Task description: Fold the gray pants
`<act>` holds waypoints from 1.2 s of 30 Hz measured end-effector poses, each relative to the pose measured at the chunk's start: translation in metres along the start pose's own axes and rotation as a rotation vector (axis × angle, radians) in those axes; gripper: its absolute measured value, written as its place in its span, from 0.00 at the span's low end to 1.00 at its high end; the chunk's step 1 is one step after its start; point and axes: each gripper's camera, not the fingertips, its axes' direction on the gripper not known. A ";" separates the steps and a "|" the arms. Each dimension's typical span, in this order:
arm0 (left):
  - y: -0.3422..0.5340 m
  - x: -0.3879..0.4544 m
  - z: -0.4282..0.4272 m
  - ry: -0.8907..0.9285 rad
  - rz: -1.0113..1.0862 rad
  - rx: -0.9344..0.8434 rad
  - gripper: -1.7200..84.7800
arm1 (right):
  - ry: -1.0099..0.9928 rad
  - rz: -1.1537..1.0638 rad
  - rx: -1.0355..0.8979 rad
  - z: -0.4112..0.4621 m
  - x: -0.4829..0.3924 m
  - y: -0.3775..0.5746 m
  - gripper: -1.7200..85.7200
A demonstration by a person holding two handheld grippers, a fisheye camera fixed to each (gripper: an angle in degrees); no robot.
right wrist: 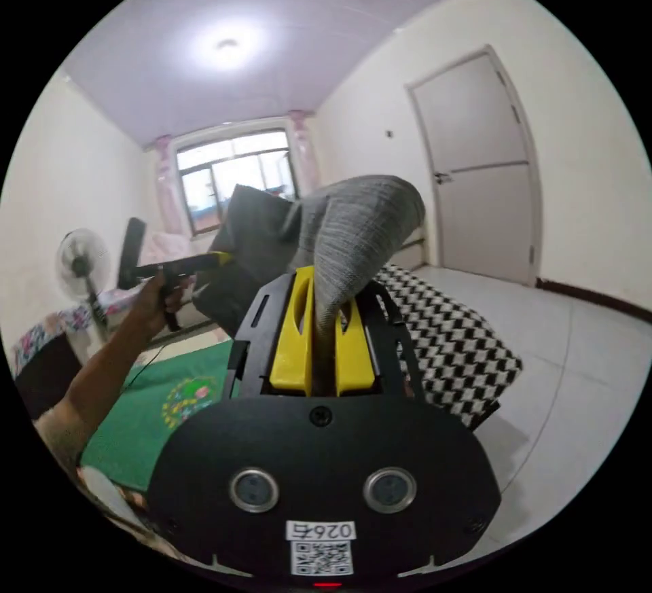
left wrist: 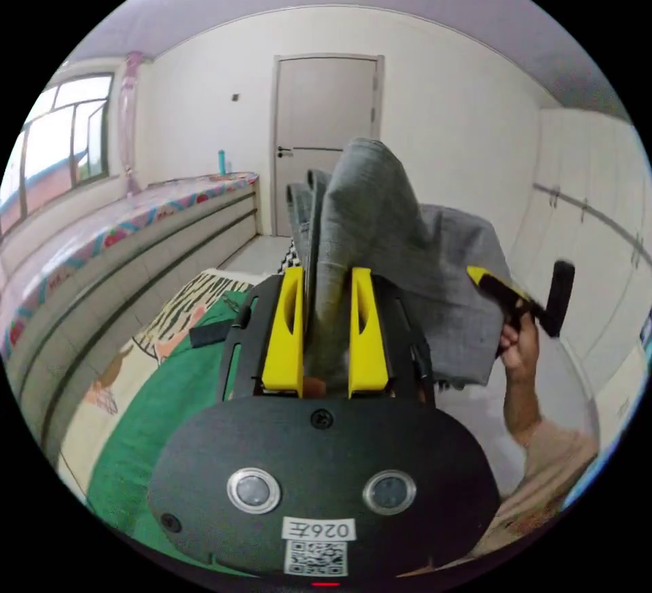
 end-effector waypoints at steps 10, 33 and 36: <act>-0.028 0.087 0.218 -0.197 0.077 -0.078 0.01 | 0.041 0.233 -0.159 0.009 0.140 0.023 0.05; -0.167 0.184 0.318 -0.496 0.517 -0.071 0.01 | 0.607 -0.543 -0.328 0.124 -0.037 0.035 0.01; -0.190 0.147 0.340 -0.427 0.319 -0.148 0.01 | 0.651 -0.587 -0.416 0.159 -0.058 0.037 0.01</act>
